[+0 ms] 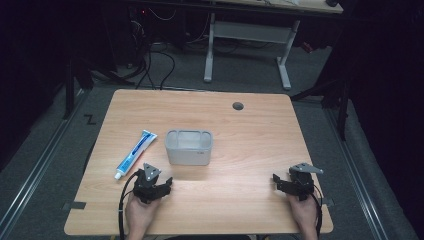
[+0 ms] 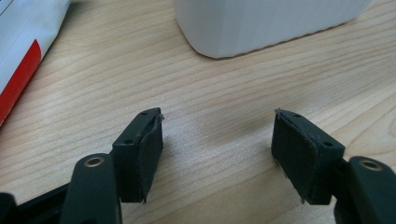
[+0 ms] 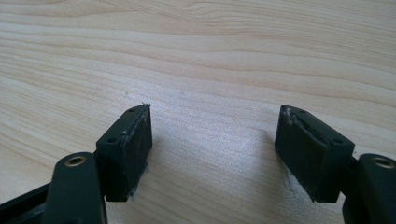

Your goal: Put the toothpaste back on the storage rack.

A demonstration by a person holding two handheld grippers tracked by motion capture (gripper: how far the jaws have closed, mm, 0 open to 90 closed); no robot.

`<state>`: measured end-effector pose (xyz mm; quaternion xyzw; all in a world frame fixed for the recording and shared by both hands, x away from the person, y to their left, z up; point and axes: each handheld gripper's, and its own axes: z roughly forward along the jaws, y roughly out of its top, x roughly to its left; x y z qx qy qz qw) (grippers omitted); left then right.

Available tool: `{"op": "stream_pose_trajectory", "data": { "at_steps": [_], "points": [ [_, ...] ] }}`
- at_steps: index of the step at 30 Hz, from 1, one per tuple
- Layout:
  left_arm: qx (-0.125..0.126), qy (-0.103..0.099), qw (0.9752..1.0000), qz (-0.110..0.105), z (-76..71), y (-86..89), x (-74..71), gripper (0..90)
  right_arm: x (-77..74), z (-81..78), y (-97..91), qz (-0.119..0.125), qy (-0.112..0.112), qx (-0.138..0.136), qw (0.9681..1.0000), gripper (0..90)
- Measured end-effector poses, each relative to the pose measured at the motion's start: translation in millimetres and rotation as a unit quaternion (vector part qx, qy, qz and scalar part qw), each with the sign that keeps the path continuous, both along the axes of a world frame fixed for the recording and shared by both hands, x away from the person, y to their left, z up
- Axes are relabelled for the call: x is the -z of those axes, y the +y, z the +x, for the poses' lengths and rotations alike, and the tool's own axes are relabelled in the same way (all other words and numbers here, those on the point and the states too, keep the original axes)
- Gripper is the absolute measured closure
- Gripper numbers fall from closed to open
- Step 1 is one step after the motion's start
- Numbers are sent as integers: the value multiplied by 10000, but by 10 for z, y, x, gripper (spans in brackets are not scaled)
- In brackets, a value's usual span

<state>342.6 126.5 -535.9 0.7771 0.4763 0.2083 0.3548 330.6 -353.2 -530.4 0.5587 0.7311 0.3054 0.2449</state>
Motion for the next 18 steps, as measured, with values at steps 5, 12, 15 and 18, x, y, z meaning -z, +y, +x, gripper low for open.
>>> {"op": "stream_pose_trajectory", "data": {
  "at_steps": [5, 12, 15, 18],
  "points": [
    [-6, 0, 10000, 2, -1, -1, 0, 341, 0, 0, 0, 1, 1, 0, 10000, 276],
    [12, 7, 10000, -3, 1, -1, 0, 334, 0, 0, 0, 1, -1, 1, 10000, 275],
    [28, 12, 10000, -8, 2, -1, 0, 326, 0, 0, 0, 1, 0, 0, 10000, 276],
    [40, 30, 10000, -49, 5, 8, -1, 324, 0, 0, 0, 1, 1, 1, 10000, 275]
  ]
}}
